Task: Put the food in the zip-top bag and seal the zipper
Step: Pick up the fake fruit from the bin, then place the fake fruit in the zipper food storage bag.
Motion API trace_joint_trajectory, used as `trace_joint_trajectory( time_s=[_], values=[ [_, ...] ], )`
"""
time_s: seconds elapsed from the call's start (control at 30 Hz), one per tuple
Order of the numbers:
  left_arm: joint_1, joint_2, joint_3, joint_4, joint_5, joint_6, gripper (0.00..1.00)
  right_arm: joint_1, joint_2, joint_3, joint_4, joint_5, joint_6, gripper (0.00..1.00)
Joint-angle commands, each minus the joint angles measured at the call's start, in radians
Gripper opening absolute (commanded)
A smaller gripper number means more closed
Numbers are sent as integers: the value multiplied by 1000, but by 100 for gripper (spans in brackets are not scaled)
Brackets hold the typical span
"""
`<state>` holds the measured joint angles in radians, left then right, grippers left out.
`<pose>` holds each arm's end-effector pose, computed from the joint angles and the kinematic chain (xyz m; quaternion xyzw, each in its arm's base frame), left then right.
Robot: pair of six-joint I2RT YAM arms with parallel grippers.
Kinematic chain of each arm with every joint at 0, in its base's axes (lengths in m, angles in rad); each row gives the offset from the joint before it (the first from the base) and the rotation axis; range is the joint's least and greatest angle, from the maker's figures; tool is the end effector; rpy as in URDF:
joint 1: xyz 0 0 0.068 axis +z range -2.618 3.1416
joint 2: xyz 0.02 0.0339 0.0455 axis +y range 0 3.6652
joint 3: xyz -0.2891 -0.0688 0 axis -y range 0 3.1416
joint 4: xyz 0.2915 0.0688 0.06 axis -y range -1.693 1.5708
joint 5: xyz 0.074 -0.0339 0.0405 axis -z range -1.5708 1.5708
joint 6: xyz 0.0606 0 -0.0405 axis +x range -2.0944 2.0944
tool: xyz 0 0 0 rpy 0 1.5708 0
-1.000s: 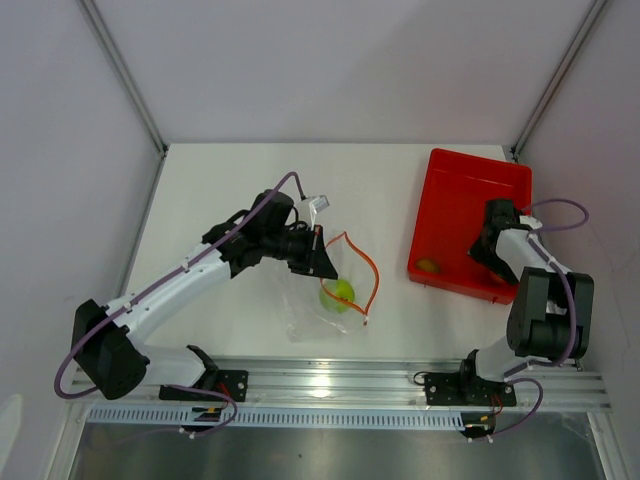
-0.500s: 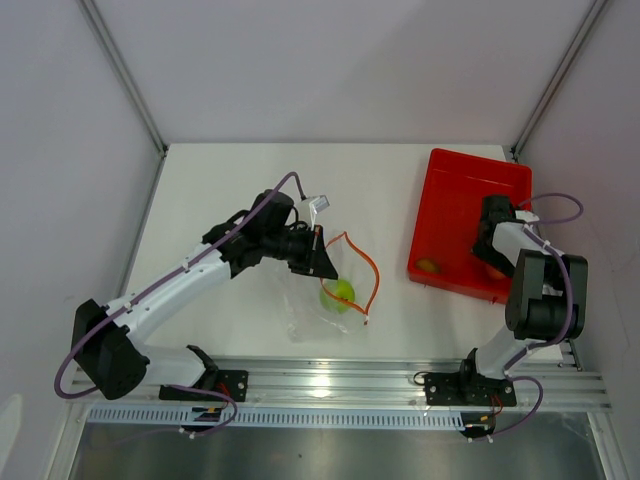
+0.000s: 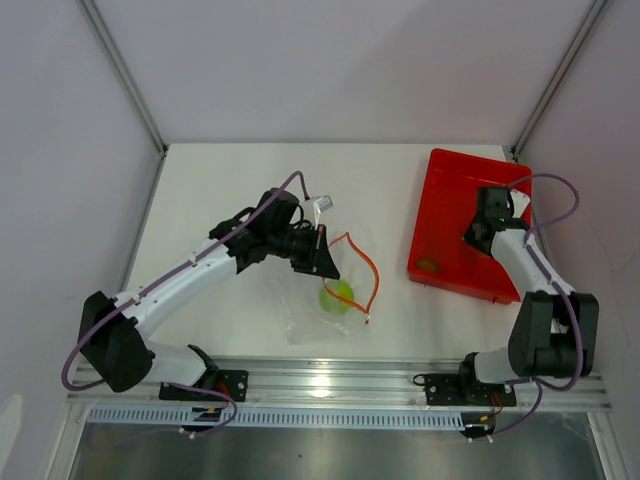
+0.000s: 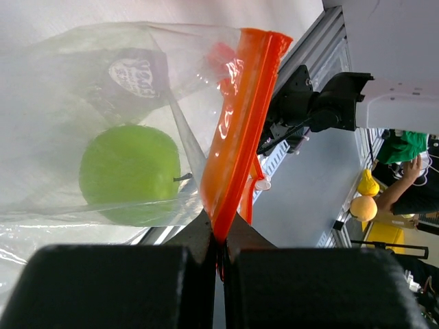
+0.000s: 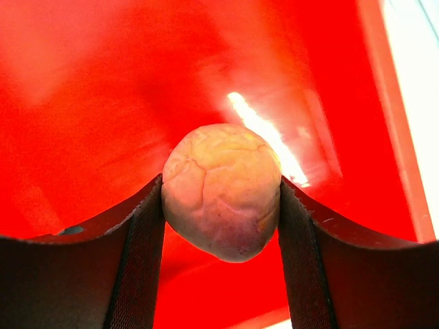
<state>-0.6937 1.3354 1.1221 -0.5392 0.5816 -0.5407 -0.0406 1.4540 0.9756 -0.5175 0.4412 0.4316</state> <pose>0.2410 -0.2437 0.3064 0.1809 0.8677 -0.4351 0.1586 0.3414 -0.0398 0.2116 0.2792 0.8953 -0.1521 0.3121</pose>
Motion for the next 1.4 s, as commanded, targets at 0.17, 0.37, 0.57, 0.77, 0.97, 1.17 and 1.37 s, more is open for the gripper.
trace_joint_trajectory(
  time_s=[0.17, 0.37, 0.57, 0.77, 0.97, 1.17, 1.37],
  values=[
    [5, 38, 87, -13, 21, 5, 1, 149, -334, 52, -36, -503, -162, 23],
    [6, 76, 105, -7, 47, -18, 1, 356, -518, 20, 29, -856, -183, 24],
    [5, 84, 128, -19, 43, -30, 1, 577, -495, -20, 116, -958, -189, 28],
    [5, 62, 133, -47, 24, -28, 1, 697, -390, -23, 151, -906, -189, 33],
    [5, 38, 128, -53, 20, -33, 1, 739, -363, -51, 177, -886, -175, 72],
    [5, 25, 130, -53, 23, -34, 1, 751, -363, -51, 169, -831, -172, 99],
    [5, 22, 119, -50, 23, -31, 1, 742, -356, 9, 97, -676, -159, 99]
  ],
)
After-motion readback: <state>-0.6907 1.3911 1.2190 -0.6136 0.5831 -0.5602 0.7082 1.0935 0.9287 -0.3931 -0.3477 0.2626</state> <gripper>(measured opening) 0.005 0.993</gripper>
